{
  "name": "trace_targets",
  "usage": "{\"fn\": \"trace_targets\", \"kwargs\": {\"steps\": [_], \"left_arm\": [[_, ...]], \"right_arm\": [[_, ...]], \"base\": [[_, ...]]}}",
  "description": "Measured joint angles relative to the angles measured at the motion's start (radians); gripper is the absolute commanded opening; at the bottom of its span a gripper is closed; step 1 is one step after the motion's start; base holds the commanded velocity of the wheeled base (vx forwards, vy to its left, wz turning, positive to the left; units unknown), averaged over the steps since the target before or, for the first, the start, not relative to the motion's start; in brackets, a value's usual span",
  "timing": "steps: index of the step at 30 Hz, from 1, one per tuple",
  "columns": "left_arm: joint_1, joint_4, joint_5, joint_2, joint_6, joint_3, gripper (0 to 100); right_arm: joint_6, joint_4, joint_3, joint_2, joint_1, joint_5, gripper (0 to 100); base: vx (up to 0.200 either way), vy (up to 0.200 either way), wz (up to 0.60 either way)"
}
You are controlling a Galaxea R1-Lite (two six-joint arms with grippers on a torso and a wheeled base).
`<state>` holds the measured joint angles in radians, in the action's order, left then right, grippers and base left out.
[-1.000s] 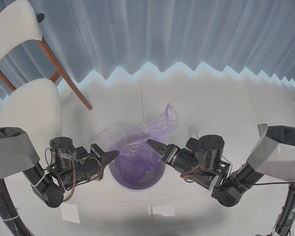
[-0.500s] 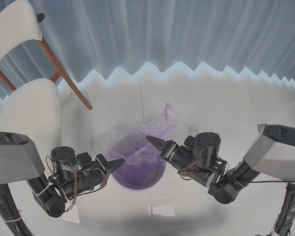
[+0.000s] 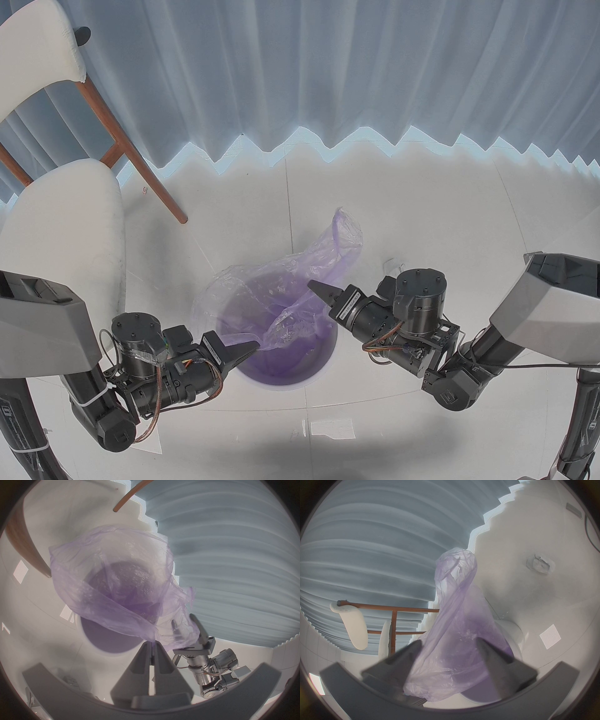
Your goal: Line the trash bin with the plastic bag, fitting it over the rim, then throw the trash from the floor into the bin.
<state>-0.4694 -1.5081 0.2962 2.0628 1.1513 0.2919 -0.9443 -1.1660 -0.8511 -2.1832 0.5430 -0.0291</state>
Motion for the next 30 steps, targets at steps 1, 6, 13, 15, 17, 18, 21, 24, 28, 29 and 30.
{"fn": "trace_targets", "kwargs": {"steps": [1,6,13,15,17,18,21,24,28,29,30], "left_arm": [[0.0,0.0,0.0,0.0,0.0,0.0,0],[-0.005,0.0,0.0,0.0,0.0,-0.001,0],[-0.023,0.0,-0.003,0.001,-0.006,-0.007,0],[-0.033,0.0,-0.003,0.003,-0.026,-0.016,0],[-0.044,0.0,-0.004,0.005,-0.064,-0.03,0],[-0.05,0.0,-0.005,0.007,-0.078,-0.036,0],[-0.066,0.0,-0.011,0.019,-0.123,-0.057,0],[-0.08,0.0,-0.016,0.039,-0.156,-0.072,0],[-0.098,0.0,-0.051,0.076,-0.203,-0.086,0],[-0.102,0.0,-0.066,0.086,-0.211,-0.087,0],[-0.108,0.0,-0.079,0.098,-0.221,-0.089,0]], "right_arm": [[0.0,0.001,0.001,0.0,0.0,0.0,0],[0.002,-0.001,0.005,-0.004,0.0,0.0,0],[0.067,0.0,0.029,-0.006,-0.016,0.002,0],[0.099,0.001,0.037,-0.007,-0.028,0.003,0],[0.119,0.004,0.044,-0.009,-0.045,0.005,0],[0.124,0.005,0.047,-0.009,-0.051,0.006,0],[0.156,0.007,0.063,-0.012,-0.071,0.019,0],[0.212,0.008,0.087,-0.016,-0.086,0.04,0],[0.246,0.009,0.113,-0.028,-0.1,0.048,0],[0.247,0.008,0.116,-0.032,-0.1,0.049,0],[0.248,0.009,0.12,-0.036,-0.1,0.05,0]], "base": [[0.0,0.0,0.0],[0.0,0.0,0.0],[0.0,0.0,0.0],[0.0,0.0,0.0],[0.0,0.0,0.0],[0.0,0.0,0.0],[0.0,0.0,0.0],[0.0,0.0,0.0],[0.0,0.0,0.0],[0.0,0.0,0.0],[0.0,0.0,0.0]]}}
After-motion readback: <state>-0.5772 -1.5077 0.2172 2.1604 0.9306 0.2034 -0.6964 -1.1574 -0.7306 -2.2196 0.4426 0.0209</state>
